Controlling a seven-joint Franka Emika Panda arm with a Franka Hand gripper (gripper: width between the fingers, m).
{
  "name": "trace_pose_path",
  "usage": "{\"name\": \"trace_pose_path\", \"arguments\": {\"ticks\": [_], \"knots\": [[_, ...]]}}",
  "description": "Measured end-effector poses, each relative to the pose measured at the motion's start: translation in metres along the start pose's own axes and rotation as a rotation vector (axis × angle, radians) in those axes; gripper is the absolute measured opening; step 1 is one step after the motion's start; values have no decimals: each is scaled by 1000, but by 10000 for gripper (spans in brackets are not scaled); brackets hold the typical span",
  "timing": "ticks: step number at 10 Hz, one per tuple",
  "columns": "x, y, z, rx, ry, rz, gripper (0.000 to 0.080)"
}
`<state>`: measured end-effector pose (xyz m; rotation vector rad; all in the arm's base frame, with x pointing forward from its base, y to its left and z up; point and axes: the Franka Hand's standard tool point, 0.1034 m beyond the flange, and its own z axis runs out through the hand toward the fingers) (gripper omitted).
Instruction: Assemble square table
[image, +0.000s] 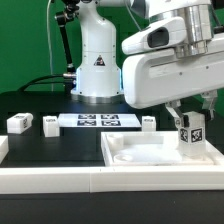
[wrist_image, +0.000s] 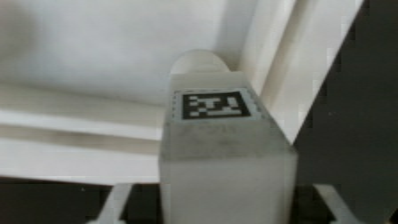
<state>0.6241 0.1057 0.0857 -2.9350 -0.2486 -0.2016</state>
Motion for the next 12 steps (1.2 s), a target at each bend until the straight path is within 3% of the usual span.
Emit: {"name": "trace_pose_path", "arguments": {"ticks": [2, 7, 12], "knots": [[0, -1, 0, 14, 10, 234, 290], [2, 3, 1, -4, 40, 748, 292], [2, 3, 2, 7, 40, 1123, 293]]}}
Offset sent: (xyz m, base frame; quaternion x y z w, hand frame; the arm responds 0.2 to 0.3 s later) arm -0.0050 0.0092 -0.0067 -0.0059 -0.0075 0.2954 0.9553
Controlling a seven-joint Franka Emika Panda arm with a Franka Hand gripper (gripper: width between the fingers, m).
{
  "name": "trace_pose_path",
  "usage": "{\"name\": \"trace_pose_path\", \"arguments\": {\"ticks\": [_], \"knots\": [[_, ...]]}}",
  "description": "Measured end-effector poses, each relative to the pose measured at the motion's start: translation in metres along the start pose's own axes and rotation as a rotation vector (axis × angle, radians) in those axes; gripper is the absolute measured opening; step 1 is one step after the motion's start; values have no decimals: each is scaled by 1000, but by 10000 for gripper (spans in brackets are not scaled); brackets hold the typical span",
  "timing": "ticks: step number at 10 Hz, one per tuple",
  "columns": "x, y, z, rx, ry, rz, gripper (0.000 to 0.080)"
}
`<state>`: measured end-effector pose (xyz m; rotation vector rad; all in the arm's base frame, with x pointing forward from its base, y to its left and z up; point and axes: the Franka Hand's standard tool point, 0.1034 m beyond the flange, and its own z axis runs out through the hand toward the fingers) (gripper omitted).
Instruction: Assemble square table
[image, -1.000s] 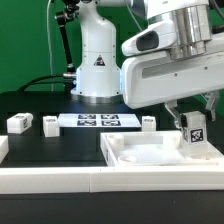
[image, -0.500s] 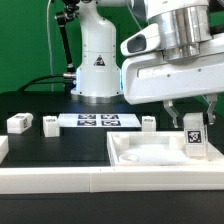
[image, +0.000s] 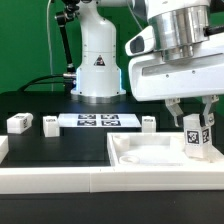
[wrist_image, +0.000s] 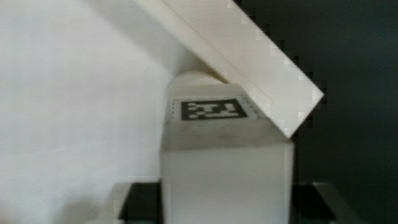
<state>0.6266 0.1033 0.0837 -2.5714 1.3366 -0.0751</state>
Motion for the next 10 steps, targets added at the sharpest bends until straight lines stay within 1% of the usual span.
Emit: {"name": "trace_pose_path", "arguments": {"ticks": [4, 6, 7, 8, 9, 10], "knots": [[-3, 1, 0, -6, -8, 251, 293], [-5, 1, 1, -8, -15, 244, 294], [-5, 1, 1, -8, -16, 205, 355], [-5, 1, 1, -9, -15, 126, 355], [-6, -1, 1, -8, -17, 19, 546], [-10, -3, 1, -9, -18, -65, 546]]}}
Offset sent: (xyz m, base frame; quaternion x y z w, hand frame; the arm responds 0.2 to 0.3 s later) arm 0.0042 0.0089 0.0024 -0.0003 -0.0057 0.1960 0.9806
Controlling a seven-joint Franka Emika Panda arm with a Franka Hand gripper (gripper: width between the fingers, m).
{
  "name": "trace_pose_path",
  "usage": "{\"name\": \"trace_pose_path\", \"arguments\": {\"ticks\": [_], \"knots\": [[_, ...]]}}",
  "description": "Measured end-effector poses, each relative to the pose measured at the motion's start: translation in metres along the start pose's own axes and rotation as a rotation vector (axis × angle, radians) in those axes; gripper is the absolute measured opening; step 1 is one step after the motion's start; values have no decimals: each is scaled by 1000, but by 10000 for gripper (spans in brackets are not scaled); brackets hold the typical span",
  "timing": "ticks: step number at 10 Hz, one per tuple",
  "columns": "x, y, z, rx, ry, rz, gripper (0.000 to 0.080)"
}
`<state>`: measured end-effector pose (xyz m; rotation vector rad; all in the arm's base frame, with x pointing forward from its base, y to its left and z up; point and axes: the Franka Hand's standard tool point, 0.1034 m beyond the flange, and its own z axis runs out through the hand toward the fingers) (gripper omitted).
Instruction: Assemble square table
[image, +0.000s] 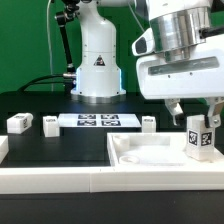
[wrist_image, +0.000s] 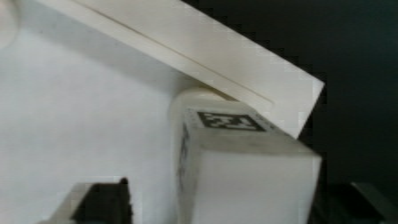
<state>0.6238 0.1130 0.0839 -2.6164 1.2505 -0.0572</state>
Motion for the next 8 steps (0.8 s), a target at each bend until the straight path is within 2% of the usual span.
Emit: {"name": "trace_pose_path", "arguments": {"ticks": [1, 2, 5, 6, 8], "knots": [[-2, -1, 1, 0, -1, -76, 625], [-1, 0, 1, 0, -1, -154, 644], [-1, 0, 1, -3, -1, -385, 648], [-4, -2, 1, -27, 1, -507, 648], [-4, -4, 0, -43, 4, -717, 648]]}}
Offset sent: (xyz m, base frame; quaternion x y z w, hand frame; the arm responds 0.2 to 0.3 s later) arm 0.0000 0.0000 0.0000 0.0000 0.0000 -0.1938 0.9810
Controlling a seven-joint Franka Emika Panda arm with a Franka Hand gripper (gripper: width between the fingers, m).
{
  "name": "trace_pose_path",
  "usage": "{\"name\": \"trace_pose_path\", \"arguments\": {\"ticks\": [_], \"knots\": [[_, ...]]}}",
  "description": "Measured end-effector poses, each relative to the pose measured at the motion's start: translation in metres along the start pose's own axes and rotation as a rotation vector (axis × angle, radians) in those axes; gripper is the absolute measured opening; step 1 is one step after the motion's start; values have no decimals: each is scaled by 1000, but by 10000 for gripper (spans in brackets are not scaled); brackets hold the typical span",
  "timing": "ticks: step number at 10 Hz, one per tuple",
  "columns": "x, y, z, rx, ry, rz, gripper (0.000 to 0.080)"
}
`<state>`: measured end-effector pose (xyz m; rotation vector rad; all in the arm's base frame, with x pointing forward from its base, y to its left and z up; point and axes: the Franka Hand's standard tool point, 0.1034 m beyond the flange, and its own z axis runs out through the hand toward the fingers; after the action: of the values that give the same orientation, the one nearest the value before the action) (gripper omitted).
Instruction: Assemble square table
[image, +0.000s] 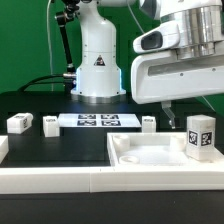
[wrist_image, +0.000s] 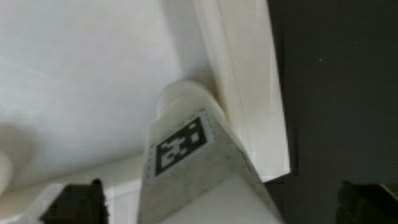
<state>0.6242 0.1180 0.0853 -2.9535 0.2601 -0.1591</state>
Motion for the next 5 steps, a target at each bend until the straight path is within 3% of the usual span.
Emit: {"name": "trace_pose_path", "arguments": {"ticks": [5], "knots": [[0, -6, 3, -14, 5, -428, 648]]}}
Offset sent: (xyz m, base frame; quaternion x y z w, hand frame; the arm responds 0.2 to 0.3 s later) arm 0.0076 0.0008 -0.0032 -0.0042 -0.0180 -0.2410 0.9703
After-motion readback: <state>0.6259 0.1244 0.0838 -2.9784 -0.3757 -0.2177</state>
